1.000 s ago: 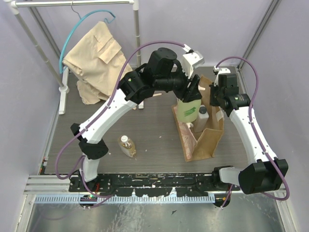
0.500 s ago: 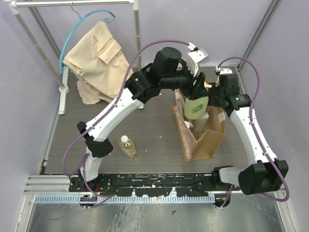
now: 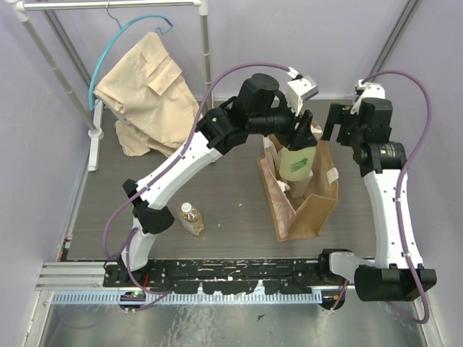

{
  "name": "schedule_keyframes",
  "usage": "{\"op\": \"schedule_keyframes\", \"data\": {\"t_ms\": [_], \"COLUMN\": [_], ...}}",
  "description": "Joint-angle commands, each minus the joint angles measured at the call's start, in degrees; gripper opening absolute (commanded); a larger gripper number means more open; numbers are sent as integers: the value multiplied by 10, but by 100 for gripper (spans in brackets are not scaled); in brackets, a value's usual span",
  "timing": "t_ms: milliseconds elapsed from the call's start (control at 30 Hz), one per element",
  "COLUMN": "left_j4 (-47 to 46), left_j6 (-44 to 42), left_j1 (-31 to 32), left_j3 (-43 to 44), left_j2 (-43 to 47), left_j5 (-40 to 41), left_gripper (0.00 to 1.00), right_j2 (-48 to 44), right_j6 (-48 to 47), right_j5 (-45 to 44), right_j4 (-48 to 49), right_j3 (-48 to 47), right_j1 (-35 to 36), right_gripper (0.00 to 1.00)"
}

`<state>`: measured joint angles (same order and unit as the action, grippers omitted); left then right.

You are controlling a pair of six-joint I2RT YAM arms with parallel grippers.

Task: Place the personal care products into the canvas bag

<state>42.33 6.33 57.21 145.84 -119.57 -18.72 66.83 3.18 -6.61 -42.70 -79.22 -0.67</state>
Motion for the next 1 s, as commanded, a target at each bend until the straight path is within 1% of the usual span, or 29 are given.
{"op": "schedule_keyframes", "data": {"t_ms": [0,233,433,500,700,833,967], "left_j4": [-105,-130,-142,-146,-194,-209,-216], "left_j6": [18,38,29,31,45,51,53], "left_j1": [2,5,30,32,33,34,36], "left_j3": [12,-40,-119,-145,-235,-258,-267], "left_j2": [15,10,20,25,46,50,51], "left_j5": [-23,-35,-10,-3,-1,2,1], "left_gripper": [0,0,0,0,0,0,0], "right_j2": [-30,-30,-21,-21,-14,-5,-1], "right_j6": [1,-6,-5,-3,5,8,7], "right_j5": [1,-6,20,27,84,117,132], "right_j4": [1,-15,-12,-6,16,33,48], "right_j3": [-58,-72,-57,-46,-5,30,68], "right_j1": [-18,-29,-31,-32,-37,-39,-39], "right_gripper": [100,100,100,100,100,100,99]}}
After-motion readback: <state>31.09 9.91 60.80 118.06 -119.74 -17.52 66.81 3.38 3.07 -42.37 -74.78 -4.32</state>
